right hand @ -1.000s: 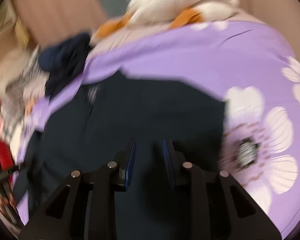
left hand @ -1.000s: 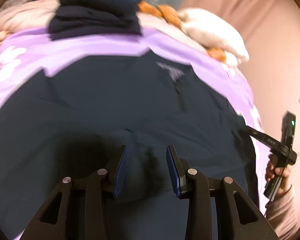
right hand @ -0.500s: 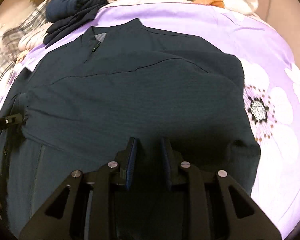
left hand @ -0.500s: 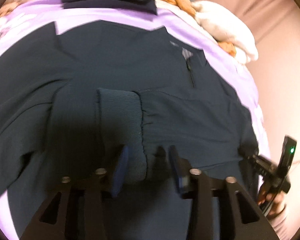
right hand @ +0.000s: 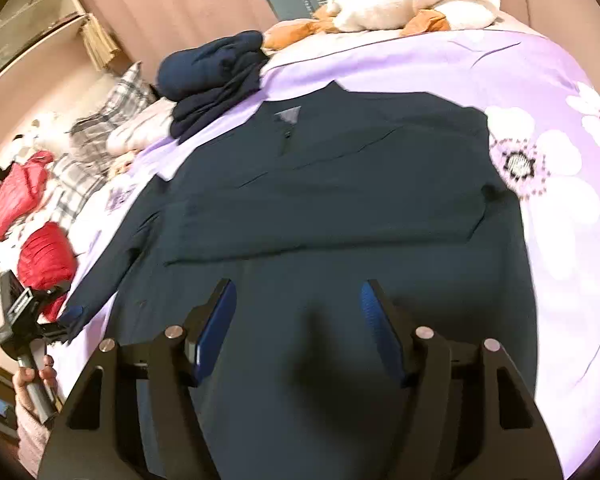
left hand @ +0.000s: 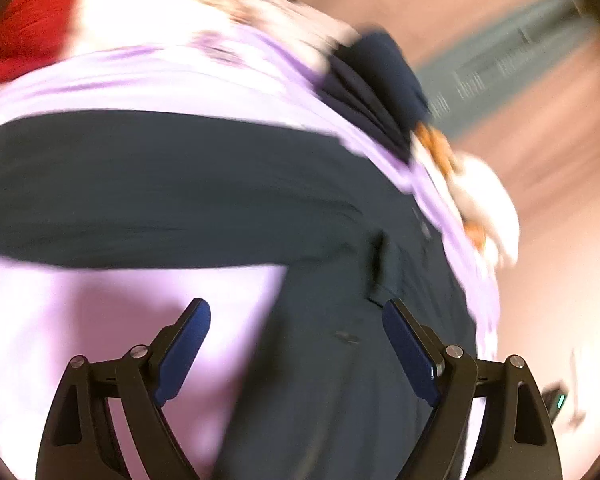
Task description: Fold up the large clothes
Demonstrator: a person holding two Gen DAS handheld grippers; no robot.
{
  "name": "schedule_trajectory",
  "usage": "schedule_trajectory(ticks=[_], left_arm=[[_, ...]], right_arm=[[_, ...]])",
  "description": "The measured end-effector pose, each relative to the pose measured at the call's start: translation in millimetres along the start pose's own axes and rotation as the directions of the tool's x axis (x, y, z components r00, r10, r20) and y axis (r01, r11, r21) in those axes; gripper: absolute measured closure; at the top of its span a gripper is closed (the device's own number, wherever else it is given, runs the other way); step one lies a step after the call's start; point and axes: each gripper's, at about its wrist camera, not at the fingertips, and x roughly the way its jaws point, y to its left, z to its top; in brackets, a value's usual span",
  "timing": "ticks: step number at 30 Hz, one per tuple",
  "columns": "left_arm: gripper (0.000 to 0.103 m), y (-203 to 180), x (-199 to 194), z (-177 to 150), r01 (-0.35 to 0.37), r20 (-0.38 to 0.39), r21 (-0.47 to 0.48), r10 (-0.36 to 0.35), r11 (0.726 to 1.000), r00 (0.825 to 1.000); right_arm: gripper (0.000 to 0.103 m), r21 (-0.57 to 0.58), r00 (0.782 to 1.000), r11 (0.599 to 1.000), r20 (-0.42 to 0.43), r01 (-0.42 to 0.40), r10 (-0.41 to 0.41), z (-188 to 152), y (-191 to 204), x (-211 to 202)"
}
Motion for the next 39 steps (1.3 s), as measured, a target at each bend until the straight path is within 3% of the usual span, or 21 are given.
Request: schedule_trajectory(ticks=[5, 10, 14, 17, 22, 26, 29, 32, 36, 39], left_arm=[[0.016, 78, -55, 1, -0.019, 0.124, -0.218, 0.047, 0.976, 0.991], [0.016, 139, -75, -3, 0.073, 0.204, -0.422, 0.016, 0.903, 0.979], [0.016, 151, -60, 1, 0.130, 0.222, -0.480, -0.023, 0.868, 0.975], [0.016, 158, -57, 11, 0.137, 0.218, -0.494, -0.030, 0.859, 0.975], [0.018, 165, -53, 29, 0.105, 0.249, -0.501, 0.027, 0.859, 0.968], [0.075, 173, -44, 39, 0.030, 0.206, -0.512, 0.089, 0.858, 0.975], [0.080, 171, -43, 40, -0.021, 0.182, -0.504, 0.130, 0.864, 0.975], [0.085, 150, -52, 48, -0.059, 0.199, -0.438, 0.160, 0.897, 0.967], [0.088, 99, -68, 76, -0.077, 0.242, -0.301, 0.155, 0.950, 0.958], [0.088, 46, -77, 97, -0.063, 0.274, -0.180, 0.112, 0.982, 0.955]], right_arm=[[0.037, 0.026, 0.999, 0.998, 0.003, -0.053, 0.053, -23, 20, -10], [0.037, 0.057, 0.996, 0.994, 0.003, -0.091, 0.090, -42, 33, -14], [0.037, 0.062, 0.995, 0.993, -0.006, -0.100, 0.100, -51, 42, -16], [0.037, 0.059, 0.995, 0.994, -0.008, -0.096, 0.096, -52, 48, -16], [0.037, 0.043, 0.997, 0.996, -0.014, -0.077, 0.078, -51, 54, -16], [0.037, 0.057, 0.998, 0.996, -0.018, -0.066, 0.067, -51, 51, -14], [0.037, 0.074, 0.998, 0.996, -0.021, -0.056, 0.058, -53, 48, -12], [0.037, 0.087, 0.998, 0.995, -0.026, -0.050, 0.053, -54, 45, -9], [0.037, 0.095, 0.998, 0.994, -0.026, -0.057, 0.060, -54, 42, -8], [0.037, 0.095, 0.997, 0.993, -0.021, -0.066, 0.068, -56, 39, -7]])
